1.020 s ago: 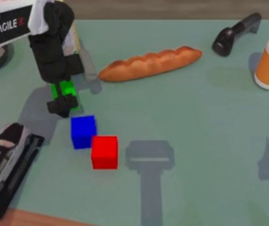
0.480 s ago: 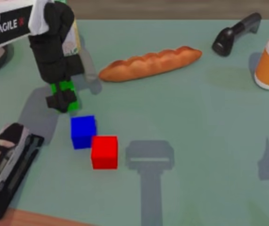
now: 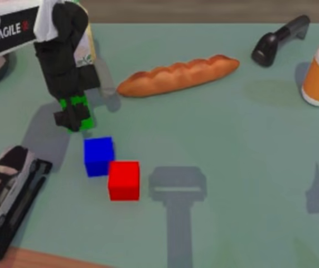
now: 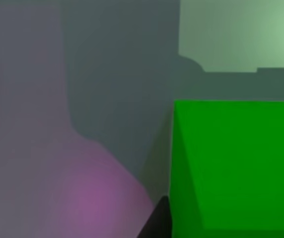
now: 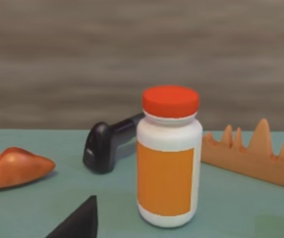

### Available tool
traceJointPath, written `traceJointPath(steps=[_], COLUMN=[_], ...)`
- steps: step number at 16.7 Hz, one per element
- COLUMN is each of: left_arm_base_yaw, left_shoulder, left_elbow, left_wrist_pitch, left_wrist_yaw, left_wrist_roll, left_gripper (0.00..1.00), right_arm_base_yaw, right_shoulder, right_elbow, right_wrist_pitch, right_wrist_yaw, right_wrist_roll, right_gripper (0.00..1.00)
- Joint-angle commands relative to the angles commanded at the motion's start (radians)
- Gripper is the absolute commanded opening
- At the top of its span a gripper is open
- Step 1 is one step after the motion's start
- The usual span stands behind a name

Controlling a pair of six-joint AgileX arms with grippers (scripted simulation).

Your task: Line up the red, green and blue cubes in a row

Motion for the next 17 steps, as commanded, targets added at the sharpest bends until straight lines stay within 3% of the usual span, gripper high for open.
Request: traceJointPath(steps=[9,17], left_arm_base_yaw=[0.001,0.021], left_shoulder=[-0.005,-0.051], left_elbow=[0.016,0.192], left_wrist_pitch=[-0.019,-0.243], left_wrist_yaw=[0.000,0.000], left_wrist_roll=[0.003,-0.001], left_gripper=[0.00,0.00], right_arm_base_yaw=[0.000,0.000], right_shoulder=[0.000,0.000], right_elbow=[0.000,0.000], right_wrist_pitch=[0.000,0.000], right_wrist_yaw=[0.000,0.000], right_wrist_roll=[0.000,0.000], right_gripper=[1.00,1.00])
